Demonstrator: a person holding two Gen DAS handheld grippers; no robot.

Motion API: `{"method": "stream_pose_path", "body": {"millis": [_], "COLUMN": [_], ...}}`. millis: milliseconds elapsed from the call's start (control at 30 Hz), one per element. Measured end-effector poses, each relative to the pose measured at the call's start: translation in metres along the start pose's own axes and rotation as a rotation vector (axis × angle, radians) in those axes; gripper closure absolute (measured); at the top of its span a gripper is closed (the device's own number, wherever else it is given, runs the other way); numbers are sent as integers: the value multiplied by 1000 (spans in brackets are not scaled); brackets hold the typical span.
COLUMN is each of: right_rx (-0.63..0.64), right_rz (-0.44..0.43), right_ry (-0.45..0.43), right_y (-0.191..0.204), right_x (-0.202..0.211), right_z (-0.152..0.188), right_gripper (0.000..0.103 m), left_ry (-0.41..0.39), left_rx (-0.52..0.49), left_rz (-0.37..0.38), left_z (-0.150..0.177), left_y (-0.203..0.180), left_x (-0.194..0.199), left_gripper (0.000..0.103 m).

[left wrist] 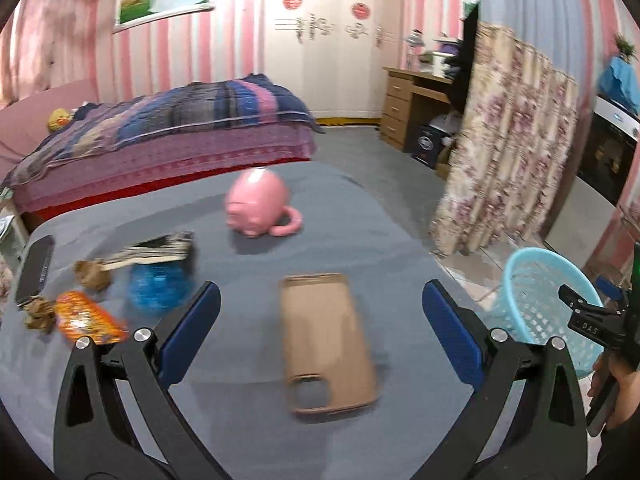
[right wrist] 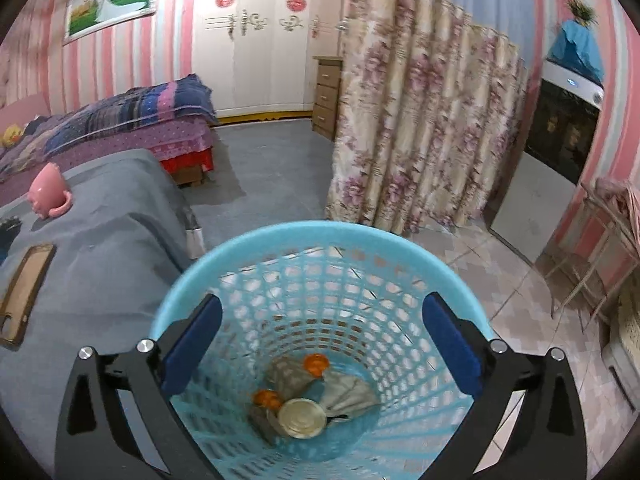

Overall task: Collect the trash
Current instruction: 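Move both open grippers back over the table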

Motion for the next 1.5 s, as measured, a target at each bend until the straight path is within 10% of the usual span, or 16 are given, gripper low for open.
{"method": "stream_pose_path", "body": {"millis": [767, 1500], "right_rx": [213, 304], "right_rz": [-282, -406], "right_ry": [-22, -21], "right_y": [250, 373], "right_x": [24, 30], "right_z": [-30, -22], "right_gripper": [5, 5], "left_ry": [-14, 90], "left_rx": [128, 263], "left_rz": [-310, -335], "left_z": [17, 53], "left_y": [229, 344], "left_x": [18, -8], "left_gripper": [5, 5]}}
Point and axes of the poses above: each gripper's, at about its wrist camera, not at the fingertips, and x roughly against the way its jaws point, y to its left, z to its underside, the point moved 4 cm from there along -x, roughly the way its jaws point, and after that the axes turned 1 degree about x, right-handed, at the moved point
